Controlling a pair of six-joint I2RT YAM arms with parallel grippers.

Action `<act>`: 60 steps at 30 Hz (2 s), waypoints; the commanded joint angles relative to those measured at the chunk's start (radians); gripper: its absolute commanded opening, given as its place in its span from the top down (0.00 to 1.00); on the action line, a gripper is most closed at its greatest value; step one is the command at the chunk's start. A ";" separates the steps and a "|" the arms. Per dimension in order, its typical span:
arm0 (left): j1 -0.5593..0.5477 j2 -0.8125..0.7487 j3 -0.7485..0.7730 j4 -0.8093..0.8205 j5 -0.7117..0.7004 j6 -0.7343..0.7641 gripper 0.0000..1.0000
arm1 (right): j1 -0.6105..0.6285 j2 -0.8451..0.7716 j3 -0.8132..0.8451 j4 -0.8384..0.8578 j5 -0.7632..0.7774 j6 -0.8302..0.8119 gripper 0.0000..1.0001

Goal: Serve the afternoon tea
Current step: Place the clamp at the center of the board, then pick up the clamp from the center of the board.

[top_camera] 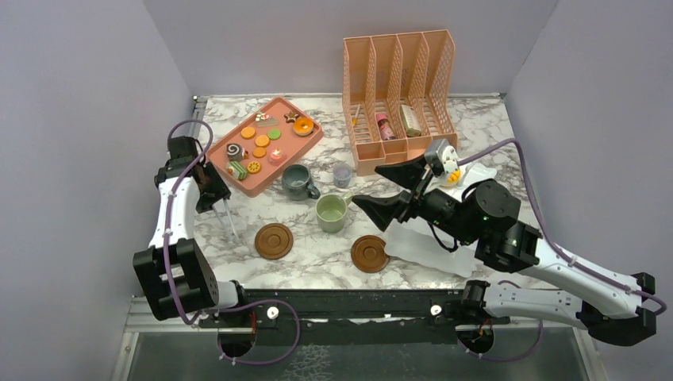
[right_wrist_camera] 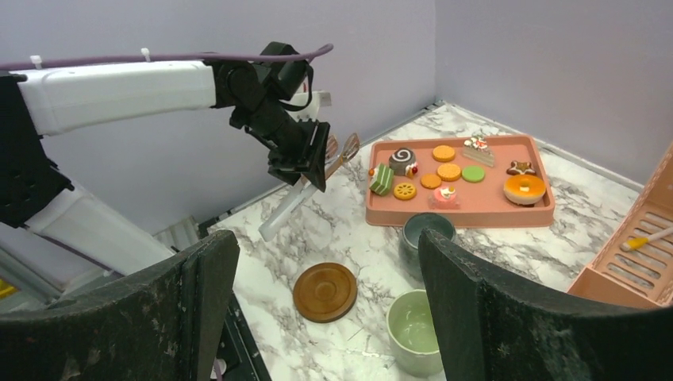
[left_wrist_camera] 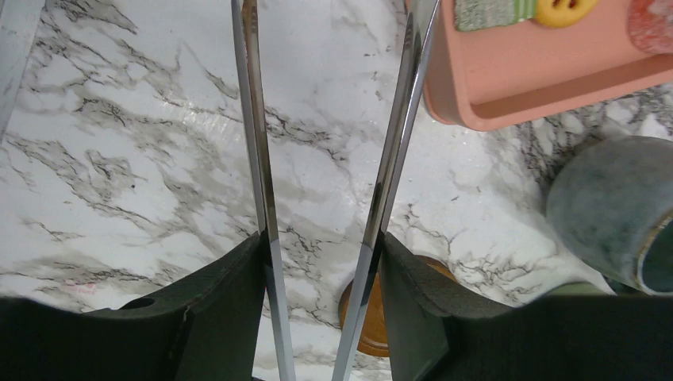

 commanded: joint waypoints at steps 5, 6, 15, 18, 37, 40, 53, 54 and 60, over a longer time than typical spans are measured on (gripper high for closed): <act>0.039 0.113 -0.062 0.123 -0.066 -0.030 0.50 | -0.001 -0.039 0.016 0.023 -0.001 0.037 0.12; 0.042 0.134 -0.066 0.138 -0.063 -0.039 0.51 | -0.001 -0.042 0.012 0.022 0.003 0.036 0.12; 0.058 0.259 -0.136 0.223 -0.115 -0.065 0.51 | -0.001 -0.057 0.021 0.006 0.017 0.007 0.12; 0.058 0.254 -0.153 0.223 -0.120 -0.070 0.46 | -0.001 -0.069 0.012 0.009 0.033 -0.007 0.11; 0.039 0.168 -0.215 0.200 -0.112 -0.120 0.34 | -0.001 -0.126 -0.026 0.022 0.038 -0.019 0.11; 0.027 0.194 -0.215 0.199 -0.129 -0.113 0.35 | -0.001 -0.124 -0.026 0.023 0.038 -0.019 0.11; -0.005 0.206 -0.227 0.217 -0.150 -0.145 0.44 | -0.001 -0.124 -0.021 0.022 0.038 -0.030 0.11; -0.006 0.210 -0.229 0.217 -0.147 -0.146 0.44 | -0.001 -0.126 -0.023 0.022 0.037 -0.029 0.11; -0.006 0.189 -0.222 0.215 -0.127 -0.147 0.49 | -0.001 -0.130 -0.030 0.022 0.044 -0.031 0.11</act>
